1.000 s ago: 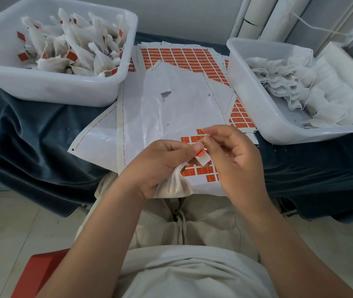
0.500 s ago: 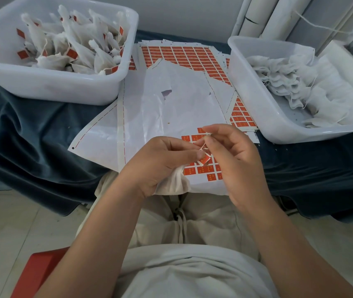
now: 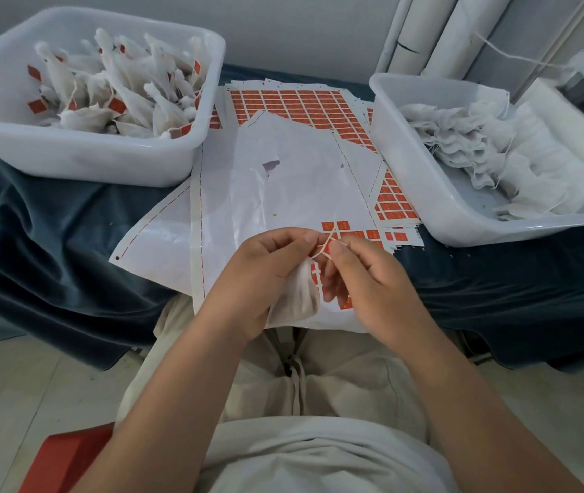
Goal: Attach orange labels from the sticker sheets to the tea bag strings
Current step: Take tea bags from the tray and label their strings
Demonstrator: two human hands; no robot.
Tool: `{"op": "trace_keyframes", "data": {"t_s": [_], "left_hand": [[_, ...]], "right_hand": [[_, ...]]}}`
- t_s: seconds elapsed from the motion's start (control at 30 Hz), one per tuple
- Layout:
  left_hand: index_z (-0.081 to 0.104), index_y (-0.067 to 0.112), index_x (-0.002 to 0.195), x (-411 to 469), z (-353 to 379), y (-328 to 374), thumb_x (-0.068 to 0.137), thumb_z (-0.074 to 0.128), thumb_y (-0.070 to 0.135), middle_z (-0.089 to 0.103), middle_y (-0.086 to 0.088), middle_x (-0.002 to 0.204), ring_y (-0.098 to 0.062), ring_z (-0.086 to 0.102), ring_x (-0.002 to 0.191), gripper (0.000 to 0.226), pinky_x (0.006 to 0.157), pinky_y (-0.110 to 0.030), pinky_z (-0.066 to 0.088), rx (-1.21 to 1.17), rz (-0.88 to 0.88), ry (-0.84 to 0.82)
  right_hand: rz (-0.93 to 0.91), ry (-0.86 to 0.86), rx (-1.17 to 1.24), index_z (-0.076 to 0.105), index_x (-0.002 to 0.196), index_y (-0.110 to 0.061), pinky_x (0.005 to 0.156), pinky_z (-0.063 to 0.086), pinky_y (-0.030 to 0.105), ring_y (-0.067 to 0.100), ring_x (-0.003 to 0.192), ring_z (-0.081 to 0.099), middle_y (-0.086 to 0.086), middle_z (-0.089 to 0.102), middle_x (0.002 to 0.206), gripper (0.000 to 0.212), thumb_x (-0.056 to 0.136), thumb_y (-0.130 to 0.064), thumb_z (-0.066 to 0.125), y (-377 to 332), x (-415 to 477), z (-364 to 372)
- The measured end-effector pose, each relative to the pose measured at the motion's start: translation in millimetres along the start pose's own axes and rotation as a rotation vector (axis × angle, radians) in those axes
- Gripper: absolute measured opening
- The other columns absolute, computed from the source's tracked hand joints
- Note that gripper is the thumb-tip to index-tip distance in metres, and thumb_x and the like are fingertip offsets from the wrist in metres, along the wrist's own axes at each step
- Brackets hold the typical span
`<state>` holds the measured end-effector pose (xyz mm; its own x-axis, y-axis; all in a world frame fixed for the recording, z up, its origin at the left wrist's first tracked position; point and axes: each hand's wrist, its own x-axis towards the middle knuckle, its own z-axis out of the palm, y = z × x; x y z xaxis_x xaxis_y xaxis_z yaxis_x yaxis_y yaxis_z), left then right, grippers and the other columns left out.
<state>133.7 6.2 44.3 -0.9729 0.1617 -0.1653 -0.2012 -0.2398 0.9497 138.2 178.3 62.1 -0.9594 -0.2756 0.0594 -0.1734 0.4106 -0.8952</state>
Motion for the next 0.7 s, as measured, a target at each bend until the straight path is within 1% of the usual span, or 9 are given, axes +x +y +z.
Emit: {"op": "trace_keyframes", "data": {"t_s": [0.07,0.13,0.2,0.33,0.47,0.53,0.6,0.63,0.7], "left_hand": [[0.082,0.022,0.099,0,0,0,0.098,0.069,0.039,0.080,-0.005,0.101,-0.025,0.074,0.096,0.022,0.099,-0.051,0.055,0.094,0.016,0.050],[0.082,0.028,0.096,0,0,0,0.095,0.073,0.042,0.080,0.001,0.098,-0.018,0.075,0.096,0.017,0.095,-0.044,0.057,0.194,0.052,0.047],[0.082,0.029,0.092,-1,-1,0,0.096,0.075,0.039,0.080,0.002,0.093,-0.012,0.074,0.088,0.013,0.087,-0.035,0.057,0.233,0.071,0.046],[0.082,0.024,0.087,-2,2,-1,0.097,0.074,0.032,0.078,0.005,0.083,-0.004,0.069,0.070,0.015,0.065,-0.014,0.051,0.194,0.083,0.086],[0.081,0.025,0.086,-5,2,7,0.097,0.074,0.032,0.077,0.006,0.079,-0.005,0.069,0.066,0.016,0.062,-0.018,0.054,0.151,0.096,0.203],[0.080,0.037,0.083,-5,-6,21,0.096,0.074,0.038,0.076,0.012,0.079,-0.001,0.068,0.065,0.015,0.058,-0.015,0.054,0.215,0.147,0.352],[0.078,0.046,0.083,-5,-17,42,0.094,0.074,0.041,0.074,0.014,0.080,0.000,0.067,0.069,0.012,0.055,-0.010,0.052,0.321,0.247,0.466],[0.078,0.045,0.084,-5,-24,56,0.093,0.075,0.042,0.074,0.013,0.080,-0.002,0.066,0.068,0.010,0.055,-0.010,0.053,0.336,0.294,0.488],[0.080,0.038,0.084,-2,-40,89,0.093,0.076,0.040,0.076,0.013,0.082,0.000,0.067,0.067,0.009,0.058,-0.013,0.056,0.342,0.365,0.509]], "right_hand": [[0.032,-0.015,-0.035,0.057,0.082,-0.020,0.067,0.050,0.023,0.009,0.065,0.061,0.000,0.064,0.072,0.037,0.113,-0.032,0.043,2,0,0],[0.032,-0.036,-0.043,0.056,0.083,-0.019,0.064,0.050,0.023,0.008,0.063,0.057,-0.001,0.061,0.070,0.036,0.113,-0.034,0.042,2,-1,0],[0.040,-0.062,-0.016,0.055,0.082,-0.019,0.063,0.050,0.022,0.008,0.062,0.055,-0.002,0.059,0.068,0.035,0.113,-0.031,0.043,1,-1,0],[0.053,-0.088,0.027,0.056,0.079,-0.022,0.064,0.050,0.022,0.012,0.064,0.055,0.000,0.059,0.069,0.037,0.113,-0.024,0.040,2,0,-2],[0.004,-0.089,0.051,0.059,0.076,-0.025,0.066,0.052,0.020,0.016,0.069,0.062,0.002,0.064,0.074,0.034,0.103,-0.031,0.040,1,0,-4],[0.006,-0.077,0.069,0.061,0.076,-0.025,0.068,0.052,0.020,0.017,0.071,0.063,0.003,0.066,0.076,0.034,0.103,-0.031,0.041,2,0,-6],[0.008,-0.068,0.048,0.062,0.075,-0.027,0.070,0.053,0.019,0.013,0.071,0.064,0.002,0.067,0.077,0.041,0.111,-0.027,0.043,4,1,-6],[0.003,-0.072,0.017,0.063,0.076,-0.028,0.070,0.052,0.018,0.010,0.071,0.064,0.001,0.067,0.077,0.043,0.113,-0.027,0.042,4,1,-5],[0.000,-0.102,-0.052,0.064,0.078,-0.032,0.071,0.051,0.015,0.009,0.074,0.065,-0.003,0.068,0.078,0.042,0.111,-0.037,0.041,3,1,-3]]}}
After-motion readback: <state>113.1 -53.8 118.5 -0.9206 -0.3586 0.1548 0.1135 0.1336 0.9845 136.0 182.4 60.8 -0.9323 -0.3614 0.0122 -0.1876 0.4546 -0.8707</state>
